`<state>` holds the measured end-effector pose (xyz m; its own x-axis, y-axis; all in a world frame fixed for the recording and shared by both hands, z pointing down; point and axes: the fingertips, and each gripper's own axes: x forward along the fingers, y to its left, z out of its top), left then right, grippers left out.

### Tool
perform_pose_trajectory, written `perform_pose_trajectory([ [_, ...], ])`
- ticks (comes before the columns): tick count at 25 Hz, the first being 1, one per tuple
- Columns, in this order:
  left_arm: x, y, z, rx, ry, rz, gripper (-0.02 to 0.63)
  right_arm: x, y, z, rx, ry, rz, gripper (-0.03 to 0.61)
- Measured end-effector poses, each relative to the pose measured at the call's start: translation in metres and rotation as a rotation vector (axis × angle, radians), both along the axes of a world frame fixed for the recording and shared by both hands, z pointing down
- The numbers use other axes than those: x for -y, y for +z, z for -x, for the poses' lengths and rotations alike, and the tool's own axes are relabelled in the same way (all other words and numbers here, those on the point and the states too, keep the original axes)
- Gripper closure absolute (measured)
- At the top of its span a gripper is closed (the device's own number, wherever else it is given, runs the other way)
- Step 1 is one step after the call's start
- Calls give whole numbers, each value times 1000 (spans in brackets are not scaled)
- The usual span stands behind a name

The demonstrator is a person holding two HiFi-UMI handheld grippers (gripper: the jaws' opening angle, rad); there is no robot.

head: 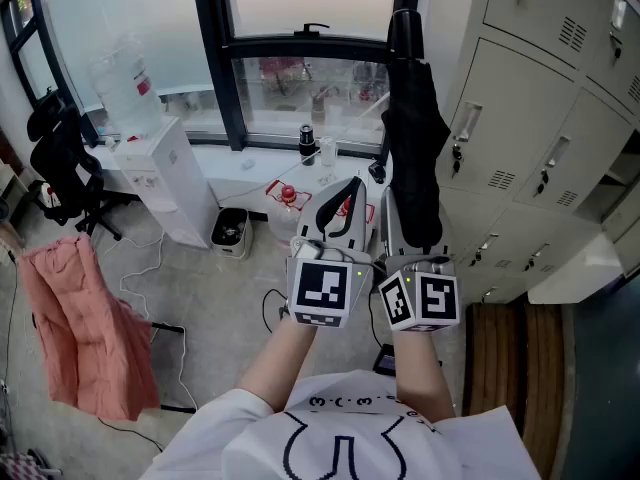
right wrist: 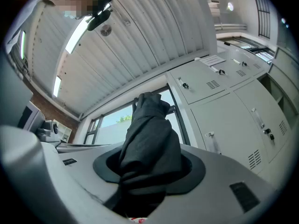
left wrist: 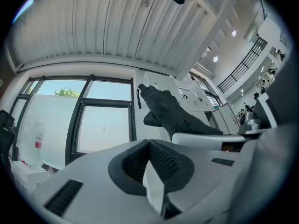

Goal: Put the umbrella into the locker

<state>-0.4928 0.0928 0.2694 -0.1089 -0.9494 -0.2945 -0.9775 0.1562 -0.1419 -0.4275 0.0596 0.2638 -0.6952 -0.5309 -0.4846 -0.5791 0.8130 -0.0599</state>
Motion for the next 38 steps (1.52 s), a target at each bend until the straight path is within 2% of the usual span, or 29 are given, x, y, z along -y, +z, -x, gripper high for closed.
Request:
perform_pose_trajectory([
  [6, 1, 0, -6, -13, 23, 3, 611, -3, -4, 1, -31, 5, -17, 371],
  [15, -5, 8, 1, -35, 80, 31, 611, -9, 0, -8, -72, 84, -15, 371],
  [26, -18, 20, -10, -66, 204, 45, 611, -32, 2, -25, -81, 196, -22, 371],
  [30, -17, 25, -18, -107, 251, 42, 611, -39, 4, -40, -86, 236, -25, 371],
  [38, -6, 18, -58, -99, 322, 37, 611, -38, 2, -80, -97, 300, -24, 371],
])
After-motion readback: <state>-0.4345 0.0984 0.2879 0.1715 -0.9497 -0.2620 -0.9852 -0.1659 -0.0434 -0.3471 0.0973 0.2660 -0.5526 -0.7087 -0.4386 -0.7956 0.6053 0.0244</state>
